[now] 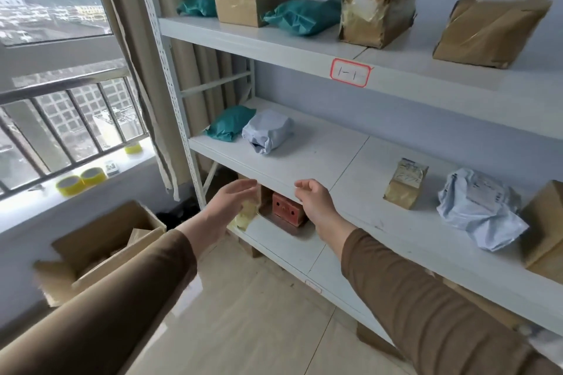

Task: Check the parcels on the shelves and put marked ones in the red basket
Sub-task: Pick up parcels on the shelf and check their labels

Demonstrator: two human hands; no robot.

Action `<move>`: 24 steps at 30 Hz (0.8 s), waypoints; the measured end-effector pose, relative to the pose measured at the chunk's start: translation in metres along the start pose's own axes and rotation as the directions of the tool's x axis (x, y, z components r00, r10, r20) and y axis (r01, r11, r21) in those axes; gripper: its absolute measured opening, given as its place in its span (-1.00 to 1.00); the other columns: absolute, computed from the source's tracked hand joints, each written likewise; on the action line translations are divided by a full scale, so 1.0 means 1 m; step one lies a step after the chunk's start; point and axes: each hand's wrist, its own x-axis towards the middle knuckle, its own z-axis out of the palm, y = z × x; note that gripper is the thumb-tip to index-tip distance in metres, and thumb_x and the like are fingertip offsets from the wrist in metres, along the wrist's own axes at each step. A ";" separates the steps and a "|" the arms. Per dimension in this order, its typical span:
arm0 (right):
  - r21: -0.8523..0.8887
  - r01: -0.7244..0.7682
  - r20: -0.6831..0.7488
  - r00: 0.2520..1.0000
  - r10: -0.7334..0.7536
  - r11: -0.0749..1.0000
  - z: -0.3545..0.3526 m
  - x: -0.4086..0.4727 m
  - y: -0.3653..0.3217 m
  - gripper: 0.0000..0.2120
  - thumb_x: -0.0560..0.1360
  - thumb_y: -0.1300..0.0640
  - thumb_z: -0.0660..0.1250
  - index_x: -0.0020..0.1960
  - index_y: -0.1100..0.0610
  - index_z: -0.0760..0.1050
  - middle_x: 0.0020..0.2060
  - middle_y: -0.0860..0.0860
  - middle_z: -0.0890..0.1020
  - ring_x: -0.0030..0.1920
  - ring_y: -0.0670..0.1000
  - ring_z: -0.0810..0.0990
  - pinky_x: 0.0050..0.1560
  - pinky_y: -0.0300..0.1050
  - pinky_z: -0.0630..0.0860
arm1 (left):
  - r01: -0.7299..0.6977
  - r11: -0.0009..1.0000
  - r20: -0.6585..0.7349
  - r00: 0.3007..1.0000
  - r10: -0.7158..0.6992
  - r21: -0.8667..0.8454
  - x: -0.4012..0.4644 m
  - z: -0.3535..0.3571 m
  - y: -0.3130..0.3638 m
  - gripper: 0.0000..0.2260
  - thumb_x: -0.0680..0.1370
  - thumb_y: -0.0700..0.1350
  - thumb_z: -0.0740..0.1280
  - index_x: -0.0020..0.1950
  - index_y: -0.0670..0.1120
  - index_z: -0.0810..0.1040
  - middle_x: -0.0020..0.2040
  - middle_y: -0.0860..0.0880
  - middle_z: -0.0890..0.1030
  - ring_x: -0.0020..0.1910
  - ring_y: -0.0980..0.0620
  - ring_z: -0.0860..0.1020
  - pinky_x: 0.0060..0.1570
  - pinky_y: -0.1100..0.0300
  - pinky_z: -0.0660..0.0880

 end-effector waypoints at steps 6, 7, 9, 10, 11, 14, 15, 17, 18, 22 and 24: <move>-0.019 -0.004 0.044 0.999 0.005 1.000 0.070 0.069 -0.033 -0.69 0.61 0.22 0.24 0.35 0.11 0.45 0.18 0.06 0.57 0.14 0.03 0.55 -0.12 -0.26 0.42 | 0.006 1.000 -0.072 0.997 -0.007 -0.012 0.071 -0.081 0.008 -0.69 0.68 -0.13 0.32 0.43 -0.01 0.54 0.28 0.07 0.55 0.21 0.09 0.51 0.26 0.12 0.38; -0.012 -0.005 0.043 0.999 0.006 1.000 0.079 0.081 -0.035 -0.69 0.61 0.21 0.25 0.35 0.11 0.45 0.17 0.06 0.58 0.14 0.03 0.55 -0.09 -0.24 0.44 | 0.006 1.000 -0.075 0.997 -0.007 -0.014 0.085 -0.091 0.008 -0.70 0.68 -0.13 0.32 0.42 -0.01 0.55 0.29 0.06 0.55 0.21 0.09 0.51 0.25 0.12 0.38; 0.005 -0.007 0.023 1.000 0.006 1.000 0.096 0.105 -0.040 -0.72 0.61 0.21 0.26 0.32 0.10 0.47 0.13 0.04 0.59 0.10 0.02 0.56 0.02 -0.17 0.48 | 0.010 1.000 -0.074 0.997 -0.012 -0.022 0.114 -0.110 0.007 -0.70 0.67 -0.13 0.33 0.42 -0.03 0.56 0.30 0.04 0.57 0.24 0.06 0.51 0.29 0.09 0.40; 0.012 -0.008 0.009 1.000 0.007 1.000 0.105 0.117 -0.043 -0.73 0.62 0.21 0.26 0.30 0.11 0.49 0.08 0.02 0.59 0.07 0.01 0.56 0.04 -0.13 0.51 | 0.012 1.000 -0.068 0.998 -0.014 -0.025 0.130 -0.120 0.006 -0.70 0.67 -0.13 0.34 0.42 -0.04 0.56 0.30 0.02 0.57 0.27 0.04 0.51 0.34 0.05 0.41; 0.018 -0.010 -0.008 1.000 0.010 1.000 0.113 0.130 -0.047 -0.75 0.62 0.21 0.26 0.29 0.11 0.51 0.03 0.00 0.59 0.03 0.00 0.56 0.04 -0.10 0.52 | 0.012 1.000 -0.058 0.998 -0.013 -0.025 0.147 -0.130 0.004 -0.70 0.67 -0.13 0.34 0.42 -0.05 0.55 0.30 0.01 0.58 0.30 0.02 0.52 0.40 0.01 0.42; 0.046 -0.028 -0.077 0.997 0.031 0.999 0.140 0.166 -0.057 -0.75 0.64 0.20 0.25 0.30 0.14 0.52 -0.05 -0.04 0.57 -0.05 -0.03 0.55 -0.04 -0.15 0.54 | 0.016 1.000 0.002 1.000 -0.016 -0.026 0.197 -0.161 0.003 -0.71 0.67 -0.13 0.34 0.41 -0.06 0.54 0.31 -0.07 0.59 0.33 -0.05 0.54 0.42 -0.05 0.44; 0.053 -0.034 -0.099 0.994 0.039 0.998 0.148 0.178 -0.062 -0.75 0.64 0.20 0.25 0.30 0.15 0.51 -0.04 -0.04 0.57 -0.05 -0.03 0.55 -0.06 -0.15 0.54 | 0.018 0.999 0.024 1.000 -0.017 -0.031 0.214 -0.171 0.004 -0.71 0.67 -0.13 0.34 0.41 -0.06 0.54 0.32 -0.09 0.60 0.32 -0.06 0.54 0.40 -0.04 0.45; 0.064 -0.050 -0.137 0.989 0.059 0.997 0.165 0.200 -0.069 -0.74 0.64 0.21 0.25 0.32 0.16 0.50 -0.01 -0.02 0.58 -0.03 -0.01 0.56 -0.03 -0.12 0.54 | 0.022 0.999 0.059 0.998 -0.020 -0.035 0.248 -0.190 0.005 -0.70 0.67 -0.14 0.33 0.42 -0.09 0.53 0.32 -0.12 0.60 0.32 -0.08 0.54 0.37 -0.02 0.46; 0.070 -0.060 -0.154 0.986 0.070 0.996 0.172 0.209 -0.071 -0.73 0.64 0.21 0.25 0.33 0.15 0.48 0.00 -0.02 0.57 -0.02 0.00 0.56 0.00 -0.10 0.54 | 0.025 0.999 0.076 0.997 -0.022 -0.034 0.265 -0.196 0.005 -0.69 0.67 -0.15 0.33 0.42 -0.10 0.52 0.32 -0.12 0.59 0.33 -0.09 0.54 0.35 0.00 0.46; 0.095 -0.112 -0.191 0.973 0.129 0.989 0.188 0.238 -0.070 -0.66 0.64 0.16 0.28 0.40 0.11 0.44 0.20 0.02 0.59 0.09 0.00 0.57 0.10 -0.06 0.54 | 0.044 0.999 0.144 0.989 -0.041 -0.022 0.326 -0.207 0.005 -0.69 0.67 -0.15 0.34 0.42 -0.10 0.53 0.28 -0.09 0.59 0.35 -0.10 0.53 0.38 0.00 0.45; 0.114 -0.139 -0.208 0.965 0.161 0.984 0.188 0.253 -0.068 -0.63 0.64 0.15 0.29 0.43 0.09 0.41 0.24 -0.02 0.56 0.17 0.00 0.55 0.20 -0.02 0.53 | 0.052 0.999 0.179 0.983 -0.049 -0.014 0.353 -0.203 0.005 -0.70 0.67 -0.16 0.33 0.41 -0.09 0.51 0.25 -0.08 0.57 0.34 -0.08 0.51 0.41 0.00 0.43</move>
